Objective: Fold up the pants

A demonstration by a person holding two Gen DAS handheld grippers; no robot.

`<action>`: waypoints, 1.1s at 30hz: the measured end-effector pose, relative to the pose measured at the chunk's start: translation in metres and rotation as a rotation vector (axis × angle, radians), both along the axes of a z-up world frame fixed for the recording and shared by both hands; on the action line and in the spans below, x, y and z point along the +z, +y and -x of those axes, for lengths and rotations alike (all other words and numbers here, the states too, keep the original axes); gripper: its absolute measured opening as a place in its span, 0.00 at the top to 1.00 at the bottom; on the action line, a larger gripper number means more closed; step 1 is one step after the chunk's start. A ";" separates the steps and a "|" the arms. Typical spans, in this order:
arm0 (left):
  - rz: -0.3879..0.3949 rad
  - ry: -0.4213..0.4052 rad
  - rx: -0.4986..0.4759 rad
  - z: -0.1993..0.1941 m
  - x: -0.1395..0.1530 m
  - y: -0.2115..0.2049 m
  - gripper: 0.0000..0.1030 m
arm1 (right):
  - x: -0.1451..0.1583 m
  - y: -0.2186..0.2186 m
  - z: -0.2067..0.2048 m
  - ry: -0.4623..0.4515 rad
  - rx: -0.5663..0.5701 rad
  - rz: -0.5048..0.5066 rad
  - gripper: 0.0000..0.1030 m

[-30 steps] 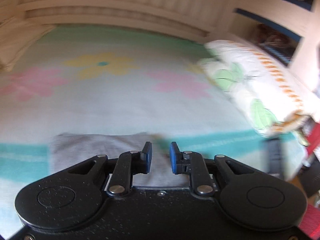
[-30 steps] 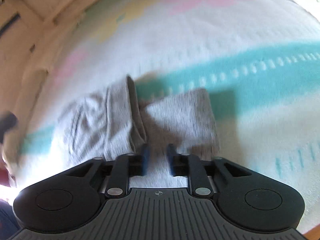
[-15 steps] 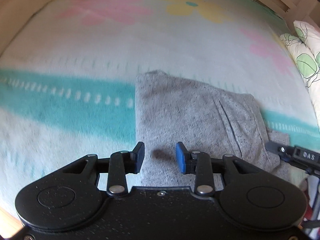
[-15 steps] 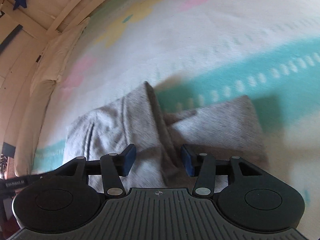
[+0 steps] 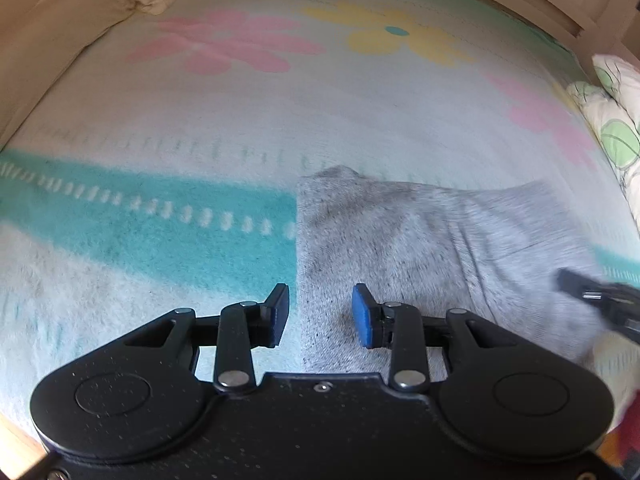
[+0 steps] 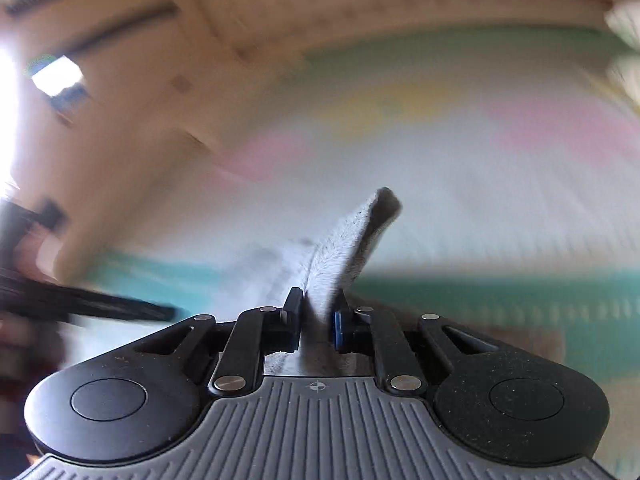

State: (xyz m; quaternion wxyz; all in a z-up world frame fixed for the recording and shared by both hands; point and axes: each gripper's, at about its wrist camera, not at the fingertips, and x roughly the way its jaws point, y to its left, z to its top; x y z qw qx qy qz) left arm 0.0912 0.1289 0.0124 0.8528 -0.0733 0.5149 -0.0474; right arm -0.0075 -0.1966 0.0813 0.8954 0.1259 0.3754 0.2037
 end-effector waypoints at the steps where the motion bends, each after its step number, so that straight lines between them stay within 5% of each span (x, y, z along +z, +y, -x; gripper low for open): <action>1: 0.004 -0.005 0.008 0.001 0.002 0.002 0.58 | 0.013 -0.006 0.011 -0.030 0.007 -0.017 0.88; 5: 0.003 -0.042 -0.005 0.006 0.009 -0.004 0.58 | 0.026 -0.040 0.039 -0.032 -0.057 0.078 0.97; 11: -0.046 -0.085 -0.116 0.015 0.010 -0.038 0.58 | -0.037 -0.097 0.031 0.285 -0.262 0.221 0.96; 14: -0.048 -0.087 -0.184 0.021 0.009 -0.055 0.58 | -0.044 -0.113 0.035 0.288 -0.305 0.051 0.95; 16: -0.050 -0.093 -0.203 0.024 0.010 -0.061 0.58 | -0.042 -0.115 0.032 0.278 -0.316 -0.072 0.82; 18: -0.053 -0.100 -0.205 0.024 0.011 -0.061 0.58 | -0.041 -0.111 0.029 0.257 -0.323 -0.105 0.57; 28: -0.082 -0.048 -0.169 0.021 -0.001 -0.043 0.58 | -0.078 -0.081 0.005 0.343 -0.246 0.003 0.52; 33: -0.083 -0.031 -0.178 0.023 -0.005 -0.040 0.58 | -0.083 -0.061 0.000 0.291 -0.197 0.066 0.37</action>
